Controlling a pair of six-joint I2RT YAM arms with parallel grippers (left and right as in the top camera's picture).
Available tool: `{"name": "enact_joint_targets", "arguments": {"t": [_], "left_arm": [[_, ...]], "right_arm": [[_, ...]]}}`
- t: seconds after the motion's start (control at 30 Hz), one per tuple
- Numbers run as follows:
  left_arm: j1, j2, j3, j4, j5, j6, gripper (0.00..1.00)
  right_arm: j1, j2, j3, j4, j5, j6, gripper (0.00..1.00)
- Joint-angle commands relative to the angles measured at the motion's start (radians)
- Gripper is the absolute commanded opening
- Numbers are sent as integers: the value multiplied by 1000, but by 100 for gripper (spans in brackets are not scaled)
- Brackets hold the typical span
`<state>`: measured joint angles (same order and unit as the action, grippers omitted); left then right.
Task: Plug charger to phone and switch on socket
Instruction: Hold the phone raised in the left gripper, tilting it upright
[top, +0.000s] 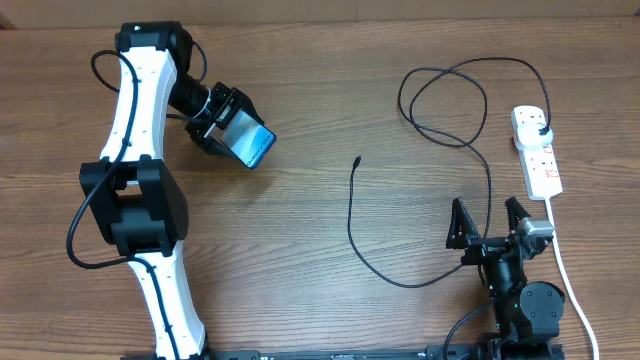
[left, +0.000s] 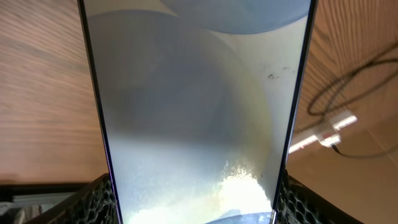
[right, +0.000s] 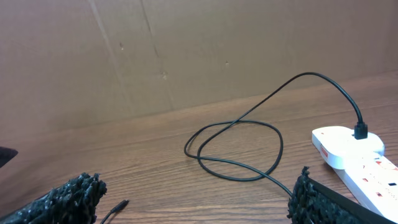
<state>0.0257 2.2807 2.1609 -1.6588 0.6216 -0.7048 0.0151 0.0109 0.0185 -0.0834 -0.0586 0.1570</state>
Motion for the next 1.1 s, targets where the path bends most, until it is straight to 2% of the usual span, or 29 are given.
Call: {"name": "enact_joint_targets", "arguments": {"t": [0.0,0.13,0.43,1.07], "left_arm": [[0,0,30,-13,126,-6,34],[0,0,30,-31,179,-6,33],[0,0,30,-31,282,-9,22],[0,0,30,-31,304,-41,22]], "right_arm": [[5,-8,-11,2,13,3,100],[5,-8,-11,2,13,3,100],[5,-8,-11,3,13,3,100],[5,-8,-11,3,13,3,100]]}}
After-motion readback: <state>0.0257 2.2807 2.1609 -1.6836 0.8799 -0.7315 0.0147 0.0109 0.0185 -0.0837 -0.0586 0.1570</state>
